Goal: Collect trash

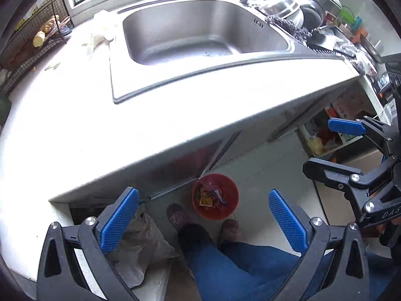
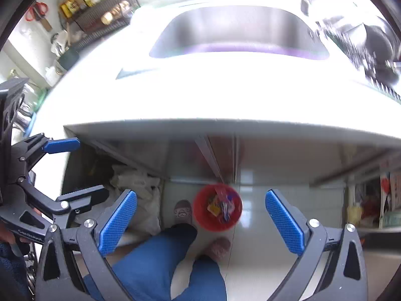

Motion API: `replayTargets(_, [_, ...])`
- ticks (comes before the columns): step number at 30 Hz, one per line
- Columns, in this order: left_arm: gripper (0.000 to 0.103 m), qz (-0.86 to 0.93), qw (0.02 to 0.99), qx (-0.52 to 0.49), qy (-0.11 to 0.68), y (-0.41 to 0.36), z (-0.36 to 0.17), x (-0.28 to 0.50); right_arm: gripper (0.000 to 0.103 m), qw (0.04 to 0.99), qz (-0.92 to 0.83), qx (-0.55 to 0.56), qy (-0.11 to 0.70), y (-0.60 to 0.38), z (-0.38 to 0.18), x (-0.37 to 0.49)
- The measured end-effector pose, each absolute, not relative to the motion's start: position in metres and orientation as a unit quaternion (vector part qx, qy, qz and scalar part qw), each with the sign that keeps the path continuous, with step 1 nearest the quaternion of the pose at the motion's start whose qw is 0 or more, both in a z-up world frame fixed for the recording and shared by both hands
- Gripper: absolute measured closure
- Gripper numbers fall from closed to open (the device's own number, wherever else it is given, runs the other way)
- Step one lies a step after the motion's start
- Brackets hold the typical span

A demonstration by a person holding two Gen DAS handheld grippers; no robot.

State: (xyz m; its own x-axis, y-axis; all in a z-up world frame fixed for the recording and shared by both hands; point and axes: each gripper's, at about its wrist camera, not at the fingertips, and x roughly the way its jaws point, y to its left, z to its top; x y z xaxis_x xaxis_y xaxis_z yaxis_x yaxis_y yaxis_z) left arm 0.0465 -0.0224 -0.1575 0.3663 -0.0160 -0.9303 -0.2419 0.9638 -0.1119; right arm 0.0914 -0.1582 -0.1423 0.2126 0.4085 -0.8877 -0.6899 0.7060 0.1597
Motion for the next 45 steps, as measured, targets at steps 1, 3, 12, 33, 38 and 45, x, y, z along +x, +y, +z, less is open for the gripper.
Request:
replayTargets(1, [0.0, 0.074, 0.821, -0.118, 0.554, -0.014, -0.152, 0.049, 0.0, 0.767, 0.364, -0.135, 0.511, -0.153, -0.137, 0.094])
replayTargets(3, [0.0, 0.084, 0.823, -0.126, 0.548, 0.005, -0.142, 0.054, 0.0, 0.769, 0.375, -0.135, 0.5, -0.139, -0.127, 0.101])
replayTargets(12, [0.0, 0.111, 0.834, -0.131, 0.525, 0.109, -0.092, 0.09, 0.0, 0.781, 0.389, -0.138, 0.469, -0.069, -0.094, 0.137])
replayTargets(33, [0.0, 0.041, 0.822, -0.021, 0.567, 0.355, -0.114, 0.163, 0.0, 0.778, 0.345, -0.152, 0.502, 0.07, -0.093, 0.211])
replayTargets(38, [0.009, -0.015, 0.816, 0.045, 0.576, 0.372, -0.138, 0.175, 0.0, 0.774, 0.335, -0.161, 0.513, 0.085, -0.099, 0.215])
replayTargets(45, [0.025, -0.079, 0.797, 0.078, 0.594, 0.387, -0.173, 0.19, 0.0, 0.773, 0.309, -0.166, 0.529, 0.088, -0.106, 0.221])
